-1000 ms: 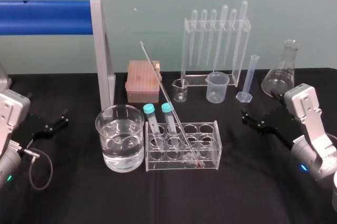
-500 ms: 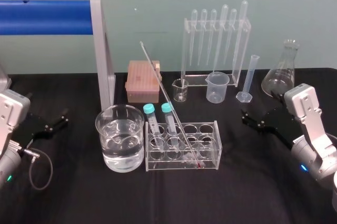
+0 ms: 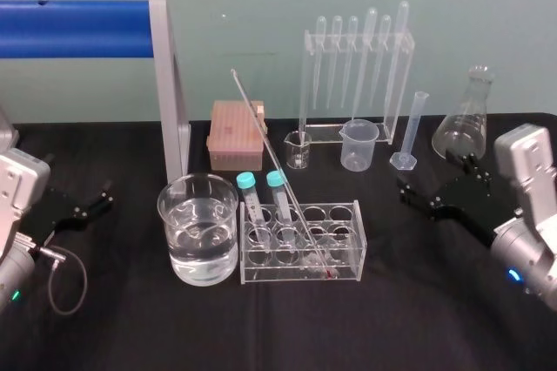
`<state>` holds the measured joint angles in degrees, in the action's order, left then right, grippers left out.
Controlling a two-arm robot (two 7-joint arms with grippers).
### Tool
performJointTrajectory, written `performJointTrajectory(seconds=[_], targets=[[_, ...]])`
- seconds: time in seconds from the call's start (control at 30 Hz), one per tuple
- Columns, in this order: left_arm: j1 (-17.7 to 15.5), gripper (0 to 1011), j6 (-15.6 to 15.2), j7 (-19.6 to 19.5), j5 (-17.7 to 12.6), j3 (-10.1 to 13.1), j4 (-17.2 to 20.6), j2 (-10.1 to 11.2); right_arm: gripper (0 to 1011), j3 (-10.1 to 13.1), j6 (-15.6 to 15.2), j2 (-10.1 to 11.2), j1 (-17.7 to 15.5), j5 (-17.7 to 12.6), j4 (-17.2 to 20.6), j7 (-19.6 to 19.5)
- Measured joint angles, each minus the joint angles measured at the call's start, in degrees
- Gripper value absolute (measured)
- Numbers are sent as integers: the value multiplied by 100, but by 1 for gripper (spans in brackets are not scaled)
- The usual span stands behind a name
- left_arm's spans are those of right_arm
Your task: Hold the thermometer with one hand and immerse one end into the beaker, then reinsert it into the test tube rack.
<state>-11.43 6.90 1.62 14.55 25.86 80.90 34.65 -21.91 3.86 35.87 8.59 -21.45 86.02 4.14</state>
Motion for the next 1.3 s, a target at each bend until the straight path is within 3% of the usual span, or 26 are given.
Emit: performJointTrajectory(seconds=[0.07,0.1,0.2,0.43,0.6,0.73,0.87,1.03,1.3], targets=[[0,1008,0,0,0,0,0,0,1003,273,-251,48,-211,-631,374,385],[0,1008,0,0,0,0,0,0,1003,273,-251,48,-211,-631,374,385],[0,1008,0,0,0,0,0,0,1003,531,-652,149,-371,-1330,839,886],[0,1008,0,0,0,0,0,0,1003,526,-1296,253,-177,-1827,1341,1704],[0,1008,0,0,0,0,0,0,1003,245,-1499,245,216,-1896,1397,2186],[0,1008,0,0,0,0,0,0,1003,-180,-1630,105,731,-1737,1195,2416],[0,1008,0,0,0,0,0,0,1003,-456,-1707,-79,1054,-1561,977,2433],[0,1008,0,0,0,0,0,0,1003,-813,-1765,-476,1482,-1254,616,2331],[0,1008,0,0,0,0,0,0,1003,-1047,-1872,-910,1827,-928,211,2103]])
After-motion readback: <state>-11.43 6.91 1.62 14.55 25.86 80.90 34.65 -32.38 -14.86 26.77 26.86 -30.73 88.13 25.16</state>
